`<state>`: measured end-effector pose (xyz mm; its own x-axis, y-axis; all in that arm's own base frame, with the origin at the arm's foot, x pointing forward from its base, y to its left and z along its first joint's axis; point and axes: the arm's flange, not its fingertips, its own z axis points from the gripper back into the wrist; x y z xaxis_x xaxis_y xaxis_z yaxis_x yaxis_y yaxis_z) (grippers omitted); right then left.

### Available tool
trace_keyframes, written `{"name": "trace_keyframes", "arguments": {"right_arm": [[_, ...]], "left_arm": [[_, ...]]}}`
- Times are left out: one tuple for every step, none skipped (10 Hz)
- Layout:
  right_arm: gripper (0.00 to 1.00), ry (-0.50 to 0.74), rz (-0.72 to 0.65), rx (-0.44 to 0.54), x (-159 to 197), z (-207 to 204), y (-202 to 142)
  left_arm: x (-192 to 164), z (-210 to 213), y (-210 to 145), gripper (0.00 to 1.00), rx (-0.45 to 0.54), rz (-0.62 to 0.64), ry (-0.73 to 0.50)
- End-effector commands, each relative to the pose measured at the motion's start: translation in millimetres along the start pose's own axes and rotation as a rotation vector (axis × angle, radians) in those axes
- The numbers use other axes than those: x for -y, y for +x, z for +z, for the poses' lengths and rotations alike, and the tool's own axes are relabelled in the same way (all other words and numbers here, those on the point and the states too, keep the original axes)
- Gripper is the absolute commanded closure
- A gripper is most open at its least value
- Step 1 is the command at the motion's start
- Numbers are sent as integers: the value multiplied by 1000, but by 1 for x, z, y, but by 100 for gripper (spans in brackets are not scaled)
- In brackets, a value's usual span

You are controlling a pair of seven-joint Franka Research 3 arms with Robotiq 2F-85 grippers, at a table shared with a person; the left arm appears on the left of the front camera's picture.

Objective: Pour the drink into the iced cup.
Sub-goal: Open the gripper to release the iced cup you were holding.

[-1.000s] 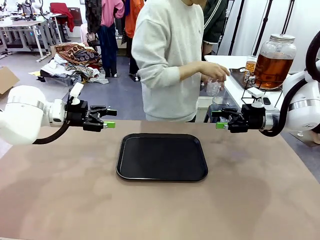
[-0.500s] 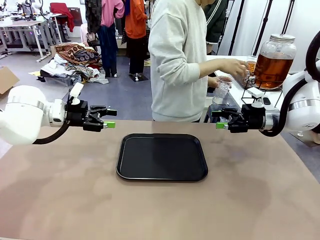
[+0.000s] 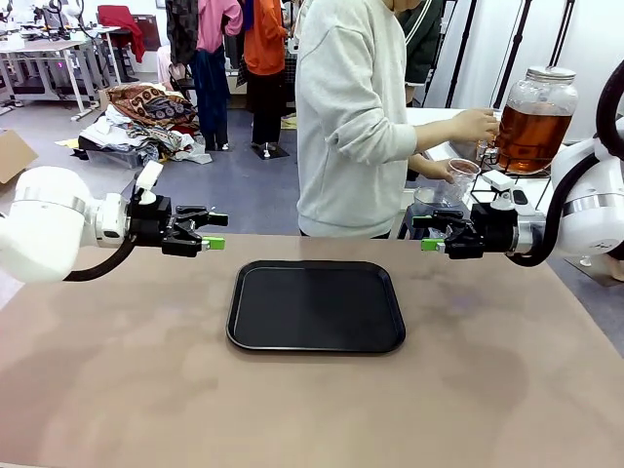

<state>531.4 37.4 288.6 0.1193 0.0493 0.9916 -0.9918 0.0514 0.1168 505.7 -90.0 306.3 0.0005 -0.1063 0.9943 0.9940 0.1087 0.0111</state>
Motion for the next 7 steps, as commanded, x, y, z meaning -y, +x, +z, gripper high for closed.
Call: {"name": "trace_keyframes", "arguments": {"right_arm": [[0,2,-1,-3,1,-2,3],[0,2,-1,-3,1,-2,3],[0,2,-1,-3,1,-2,3],[0,2,-1,-3,1,-2,3],[0,2,-1,-3,1,-2,3],[0,2,-1,-3,1,-2,3],[0,2,-1,-3,1,-2,3]], "left_arm": [[-2,0,2,0,-8,1,-8],[-2,0,2,0,-8,1,-8],[-2,0,2,0,-8,1,-8],[-2,0,2,0,-8,1,-8],[-2,0,2,0,-8,1,-8],[-2,0,2,0,-8,1,-8],[-2,0,2,0,-8,1,-8]]}}
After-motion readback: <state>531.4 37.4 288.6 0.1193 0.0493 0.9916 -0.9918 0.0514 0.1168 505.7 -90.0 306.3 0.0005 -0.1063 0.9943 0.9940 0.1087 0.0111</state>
